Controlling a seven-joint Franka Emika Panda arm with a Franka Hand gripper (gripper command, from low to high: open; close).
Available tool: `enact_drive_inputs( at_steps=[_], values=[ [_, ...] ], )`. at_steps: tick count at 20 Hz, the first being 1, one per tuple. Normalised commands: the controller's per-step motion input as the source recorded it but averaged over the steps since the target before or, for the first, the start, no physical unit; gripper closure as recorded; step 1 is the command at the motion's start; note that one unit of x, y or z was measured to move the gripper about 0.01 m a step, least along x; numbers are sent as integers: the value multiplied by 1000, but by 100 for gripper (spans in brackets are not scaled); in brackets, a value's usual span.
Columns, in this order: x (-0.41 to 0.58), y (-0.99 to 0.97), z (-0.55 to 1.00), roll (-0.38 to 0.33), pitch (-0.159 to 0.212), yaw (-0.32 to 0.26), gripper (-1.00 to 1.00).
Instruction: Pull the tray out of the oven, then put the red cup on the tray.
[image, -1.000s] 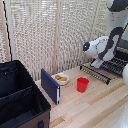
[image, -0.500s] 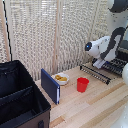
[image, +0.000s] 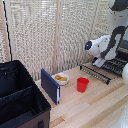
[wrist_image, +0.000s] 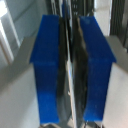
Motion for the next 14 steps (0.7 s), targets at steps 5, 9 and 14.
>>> enact_drive_inputs(
  at_steps=[5,9,14],
  values=[
    [-161,979,-74,0,0,0,100],
    [-96,973,-133,-14,0,-16,100],
    [11,410,-44,-4,15,-33,-100]
  ],
)
